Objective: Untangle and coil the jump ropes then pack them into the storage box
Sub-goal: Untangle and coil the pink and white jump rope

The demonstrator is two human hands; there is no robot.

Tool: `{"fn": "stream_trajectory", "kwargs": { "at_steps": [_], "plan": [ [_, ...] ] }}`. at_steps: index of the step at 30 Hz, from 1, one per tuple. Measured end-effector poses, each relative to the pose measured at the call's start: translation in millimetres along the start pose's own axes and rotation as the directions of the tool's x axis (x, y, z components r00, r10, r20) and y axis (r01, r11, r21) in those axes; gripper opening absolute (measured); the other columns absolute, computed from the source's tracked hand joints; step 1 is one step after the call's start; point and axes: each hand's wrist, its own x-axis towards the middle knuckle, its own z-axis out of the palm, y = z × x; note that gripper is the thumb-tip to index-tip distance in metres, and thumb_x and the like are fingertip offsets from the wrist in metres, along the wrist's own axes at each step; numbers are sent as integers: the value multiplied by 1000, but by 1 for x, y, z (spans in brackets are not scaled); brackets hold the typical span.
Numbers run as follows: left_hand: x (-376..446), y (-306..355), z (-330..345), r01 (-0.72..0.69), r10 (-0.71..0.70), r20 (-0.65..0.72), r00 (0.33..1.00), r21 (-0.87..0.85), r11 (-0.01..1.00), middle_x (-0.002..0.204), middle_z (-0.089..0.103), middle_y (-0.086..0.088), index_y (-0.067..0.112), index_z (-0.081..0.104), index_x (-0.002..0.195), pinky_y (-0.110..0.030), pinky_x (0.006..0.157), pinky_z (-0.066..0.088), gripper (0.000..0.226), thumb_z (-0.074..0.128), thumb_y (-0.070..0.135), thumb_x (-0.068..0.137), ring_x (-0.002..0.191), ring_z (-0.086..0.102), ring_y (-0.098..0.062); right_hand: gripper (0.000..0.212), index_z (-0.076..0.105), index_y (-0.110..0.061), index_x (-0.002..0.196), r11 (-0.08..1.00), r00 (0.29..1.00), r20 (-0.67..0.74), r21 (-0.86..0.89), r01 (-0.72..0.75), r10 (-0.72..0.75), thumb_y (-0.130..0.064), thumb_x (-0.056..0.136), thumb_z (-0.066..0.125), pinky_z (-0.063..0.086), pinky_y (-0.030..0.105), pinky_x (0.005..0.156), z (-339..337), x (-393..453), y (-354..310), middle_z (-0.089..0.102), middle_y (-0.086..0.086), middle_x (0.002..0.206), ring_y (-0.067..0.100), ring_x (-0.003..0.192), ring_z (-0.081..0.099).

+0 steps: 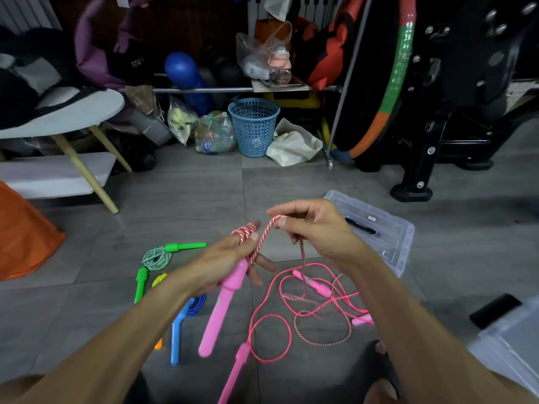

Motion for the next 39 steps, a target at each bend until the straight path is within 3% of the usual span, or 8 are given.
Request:
{"fn": "stream_trajectory", "kwargs": {
  "at_steps": [5, 11, 15, 23, 27, 31, 34, 39],
  "plan": [
    [-7, 7, 3, 29, -21, 170, 985, -40, 999, 89, 73, -20, 21, 51, 121, -58, 94, 41, 41, 43, 47, 91, 49, 60, -17, 17, 71, -14, 90, 998, 998, -53, 47, 28, -26, 1, 83, 65, 40, 19, 53, 1, 2, 3, 64, 7, 75, 8, 54, 48],
    [-16, 15, 5, 98, -24, 254, 967, -280, 955, 78, 72, -17, 5, 67, 87, -34, 69, 56, 25, 51, 23, 84, 67, 70, -26, 9, 67, -11, 78, 999, 980, -199, -52, 7, -17, -11, 77, 76, 39, 14, 50, 0, 7, 9, 58, -5, 61, 2, 52, 48],
    [-12, 18, -1, -8, 8, -1, 1000, -518, 855, 73, 72, -9, 11, 64, 73, -22, 45, 48, 24, 50, 29, 79, 49, 63, -18, 14, 65, -13, 76, 989, 968, -249, -133, -65, 30, -20, 77, 77, 34, 20, 51, -5, 8, 19, 51, -4, 57, 9, 53, 42],
    [-1, 10, -35, -249, -97, -319, 943, -867, 432, 70, 66, 2, 15, 57, 79, -18, 48, 48, 25, 53, 36, 91, 54, 62, -10, 12, 64, -14, 80, 987, 921, -357, 8, -162, 154, -2, 84, 65, 36, 21, 56, -23, 9, 30, 54, 5, 65, 8, 49, 43],
    [-4, 11, -31, -244, -64, -305, 950, -857, 454, 70, 67, 6, 18, 65, 89, -19, 52, 52, 20, 55, 35, 86, 60, 66, -9, 21, 65, -17, 67, 961, 939, -343, -265, -76, -21, -13, 88, 64, 34, 25, 55, -23, 9, 31, 51, 10, 58, 11, 55, 40],
    [-4, 16, -27, -303, 23, -328, 944, -841, 449, 82, 73, 3, 23, 58, 119, -20, 59, 56, 33, 53, 26, 87, 73, 71, -11, 29, 66, -19, 59, 747, 995, -101, -662, -66, -1, -24, 88, 64, 27, 14, 48, -10, 4, 39, 45, -11, 40, 0, 42, 41],
    [-1, 12, -28, -321, 75, -326, 942, -815, 483, 98, 74, -7, 25, 47, 122, -28, 72, 59, 30, 45, 14, 95, 89, 72, -22, 26, 72, -6, 70, 772, 990, 115, -635, 11, 81, -22, 89, 63, 30, 11, 48, 9, -5, 34, 48, -17, 38, -2, 42, 45],
    [5, 10, -12, -334, 175, -327, 929, -534, 777, 119, 64, -11, 30, 49, 119, -38, 103, 42, 35, 41, 4, 97, 114, 60, -28, 19, 70, 2, 82, 955, 959, 250, -291, -56, 132, -15, 87, 66, 33, 12, 50, 20, -13, 22, 56, -2, 58, 1, 51, 41]
  ]
}}
